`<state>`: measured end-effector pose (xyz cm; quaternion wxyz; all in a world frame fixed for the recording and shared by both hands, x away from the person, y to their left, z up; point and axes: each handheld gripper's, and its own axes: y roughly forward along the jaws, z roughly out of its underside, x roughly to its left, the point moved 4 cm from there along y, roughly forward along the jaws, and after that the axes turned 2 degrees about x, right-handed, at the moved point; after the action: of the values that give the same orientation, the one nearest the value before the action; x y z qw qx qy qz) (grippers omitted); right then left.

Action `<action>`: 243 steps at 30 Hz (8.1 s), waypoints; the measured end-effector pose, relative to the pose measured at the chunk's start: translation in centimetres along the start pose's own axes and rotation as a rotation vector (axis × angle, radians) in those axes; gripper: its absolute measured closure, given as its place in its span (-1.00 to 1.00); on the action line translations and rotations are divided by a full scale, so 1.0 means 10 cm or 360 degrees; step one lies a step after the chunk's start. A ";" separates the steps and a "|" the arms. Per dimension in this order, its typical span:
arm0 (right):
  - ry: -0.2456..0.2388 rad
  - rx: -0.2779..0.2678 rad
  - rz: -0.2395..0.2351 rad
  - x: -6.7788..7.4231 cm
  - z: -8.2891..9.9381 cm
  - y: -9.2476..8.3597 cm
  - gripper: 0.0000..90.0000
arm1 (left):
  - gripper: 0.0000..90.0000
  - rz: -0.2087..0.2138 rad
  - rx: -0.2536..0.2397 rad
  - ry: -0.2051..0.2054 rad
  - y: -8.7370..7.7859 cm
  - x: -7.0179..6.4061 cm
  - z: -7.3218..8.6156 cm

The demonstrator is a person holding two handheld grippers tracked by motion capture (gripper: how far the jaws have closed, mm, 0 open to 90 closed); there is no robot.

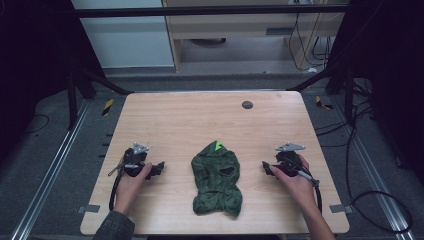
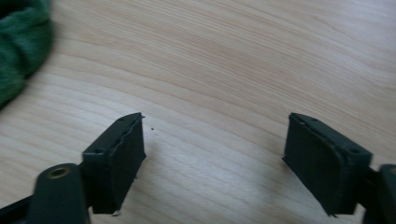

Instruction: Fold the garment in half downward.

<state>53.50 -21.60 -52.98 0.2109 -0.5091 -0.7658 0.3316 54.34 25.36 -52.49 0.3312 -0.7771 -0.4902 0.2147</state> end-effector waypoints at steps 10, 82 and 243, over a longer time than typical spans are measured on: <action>-0.0281 0.0043 -0.0249 0.47 -0.39 -0.09 -0.07 | -0.81 0.0204 0.0087 0.0249 -0.01 -0.42 -0.42; -0.0463 0.0241 -0.0550 1.01 -0.80 0.42 0.89 | 0.94 0.0508 0.0233 0.0480 0.49 -1.04 -0.79; -0.0742 -0.0065 -0.0441 1.12 -0.77 -0.30 0.85 | 0.98 0.0461 0.0020 0.0735 -0.21 -1.40 -0.88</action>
<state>52.27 -9.87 -45.68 0.0619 -0.3135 -0.8626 0.3921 52.83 10.70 -44.81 0.4050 -0.8653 -0.2842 0.0801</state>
